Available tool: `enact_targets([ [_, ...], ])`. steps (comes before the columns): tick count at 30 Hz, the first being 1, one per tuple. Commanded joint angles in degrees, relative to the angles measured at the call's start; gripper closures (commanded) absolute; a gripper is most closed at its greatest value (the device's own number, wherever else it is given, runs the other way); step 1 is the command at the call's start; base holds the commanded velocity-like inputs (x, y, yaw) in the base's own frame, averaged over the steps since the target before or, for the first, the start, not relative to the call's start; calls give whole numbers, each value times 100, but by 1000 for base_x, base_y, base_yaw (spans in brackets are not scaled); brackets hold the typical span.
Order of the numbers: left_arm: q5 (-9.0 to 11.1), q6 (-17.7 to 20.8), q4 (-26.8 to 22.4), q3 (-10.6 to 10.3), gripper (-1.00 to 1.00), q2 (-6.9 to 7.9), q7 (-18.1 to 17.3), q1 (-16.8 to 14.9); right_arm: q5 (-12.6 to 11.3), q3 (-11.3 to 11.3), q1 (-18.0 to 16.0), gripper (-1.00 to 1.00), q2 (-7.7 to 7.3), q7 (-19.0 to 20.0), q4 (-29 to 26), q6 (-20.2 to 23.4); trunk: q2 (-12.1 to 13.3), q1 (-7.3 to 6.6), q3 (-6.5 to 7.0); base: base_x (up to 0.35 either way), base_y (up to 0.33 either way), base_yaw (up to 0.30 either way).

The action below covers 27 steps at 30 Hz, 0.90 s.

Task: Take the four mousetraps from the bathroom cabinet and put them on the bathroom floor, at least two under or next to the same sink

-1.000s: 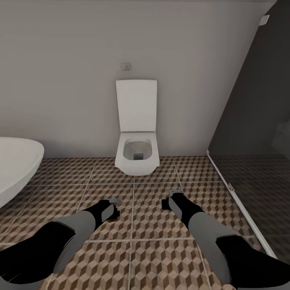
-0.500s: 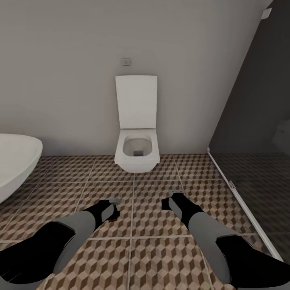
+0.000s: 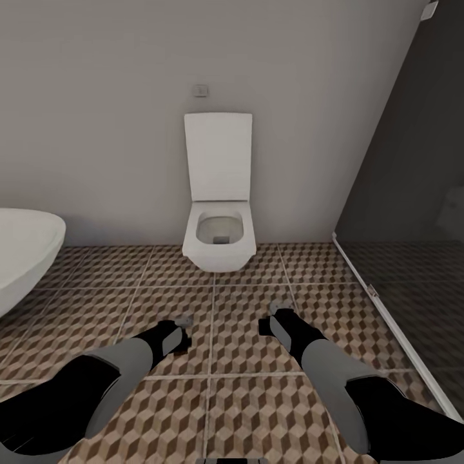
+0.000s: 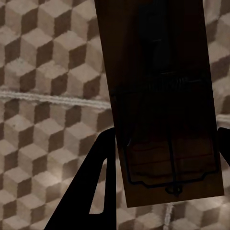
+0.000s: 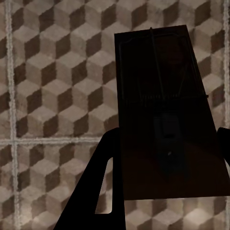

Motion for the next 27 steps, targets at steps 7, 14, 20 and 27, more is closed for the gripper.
enact_targets([
  [7,44,14,7,-49,100,-3,24,10,-61,43,-2,100,0,-49,-8,24,-284,153,-131,0,0,0],
  [14,44,14,7,-49,100,-3,24,12,-61,43,-2,100,0,-49,-8,24,-565,307,-256,0,0,0],
  [20,44,14,7,-49,100,-3,24,12,-61,43,-2,100,0,-49,-8,24,-806,439,-364,0,0,0],
  [27,44,14,7,-49,100,-3,24,12,-61,43,-2,100,0,-47,-4,24,-815,457,-519,0,0,0],
])
